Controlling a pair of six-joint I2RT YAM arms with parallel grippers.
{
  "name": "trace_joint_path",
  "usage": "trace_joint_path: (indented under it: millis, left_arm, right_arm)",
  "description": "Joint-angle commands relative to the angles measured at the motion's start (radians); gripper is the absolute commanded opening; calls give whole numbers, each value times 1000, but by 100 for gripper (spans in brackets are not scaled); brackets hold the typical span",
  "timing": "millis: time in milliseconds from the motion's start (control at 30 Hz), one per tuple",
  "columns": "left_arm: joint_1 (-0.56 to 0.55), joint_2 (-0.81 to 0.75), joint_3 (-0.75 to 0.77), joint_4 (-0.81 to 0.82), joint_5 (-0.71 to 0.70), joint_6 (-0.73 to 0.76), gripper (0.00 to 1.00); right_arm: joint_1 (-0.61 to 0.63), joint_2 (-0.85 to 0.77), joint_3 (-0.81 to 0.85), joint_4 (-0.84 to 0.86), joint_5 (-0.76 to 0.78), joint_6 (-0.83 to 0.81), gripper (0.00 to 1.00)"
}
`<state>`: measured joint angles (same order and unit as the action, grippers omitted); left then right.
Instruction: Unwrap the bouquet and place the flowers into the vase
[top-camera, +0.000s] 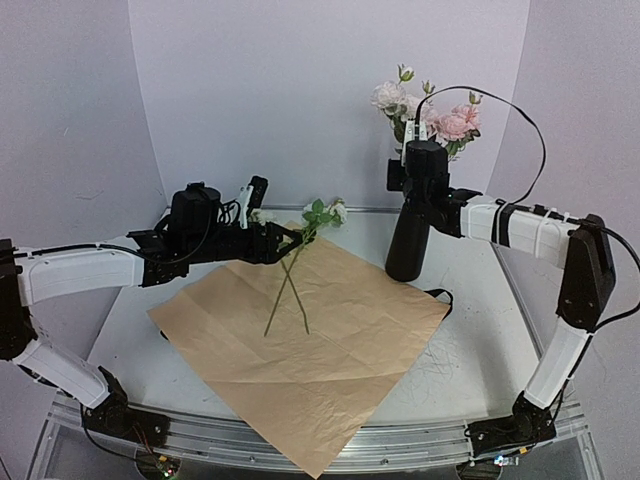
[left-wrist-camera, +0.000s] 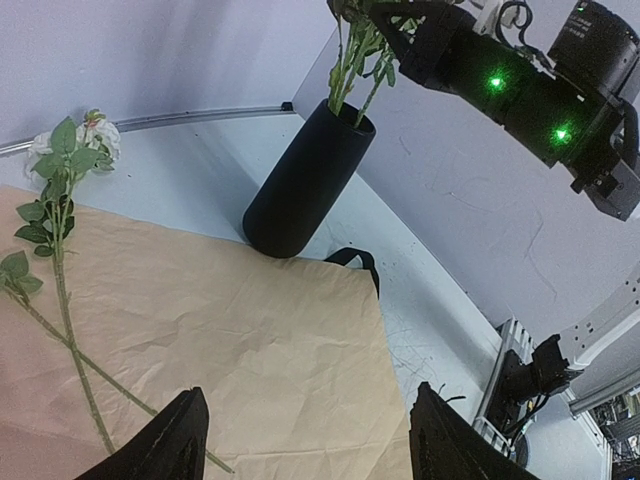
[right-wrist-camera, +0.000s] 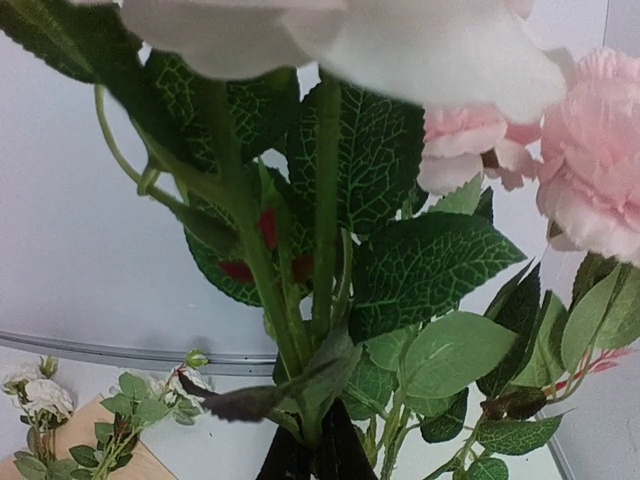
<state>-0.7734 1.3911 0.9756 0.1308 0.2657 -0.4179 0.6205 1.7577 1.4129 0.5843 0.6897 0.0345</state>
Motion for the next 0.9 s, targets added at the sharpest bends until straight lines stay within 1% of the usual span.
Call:
trace_joint_path:
  millis: [0,100,400,433,467,500,533,567,633,733,867]
  left_arm:
    - [-3,7,43,16,-5,13,70]
    - [-3,14,44,16,-2,11,70]
    - [-3,22,44,15,-2,17,70]
    - [-3,22,45,16,-2,18,70]
    - [-3,22,45,16,-2,18,70]
    - [-3,22,45,15,-2,18,70]
    - [-3,21,46,15,-2,17,70]
    - [-3,21,45,15,-2,17,70]
    - [-3,20,44,16,-2,16,70]
    - [-3,20,42,15,1,13,70]
    - [-3,18,40,17,2,11,70]
  right_arm:
    - [-15,-1,-32,67,45,52,0]
    - [-18,2,-53,60,55,60,0]
    - [-18,27,-67,25,101,78,6]
    - [-18,26,-68,21,101,80,9]
    - [-19,24,-68,13,97,82,18]
    - [-18,18,-68,1,87,87,32]
    - [-18,11,-69,-7,75,91,40]
    - [-18,4,-71,-13,62,93,46]
    - [-18,-15,-72,-27,30,97,53]
    - [-18,-46,-75,-48,-12,109,58]
    - [-18,-93,-77,-109,-87,149,73]
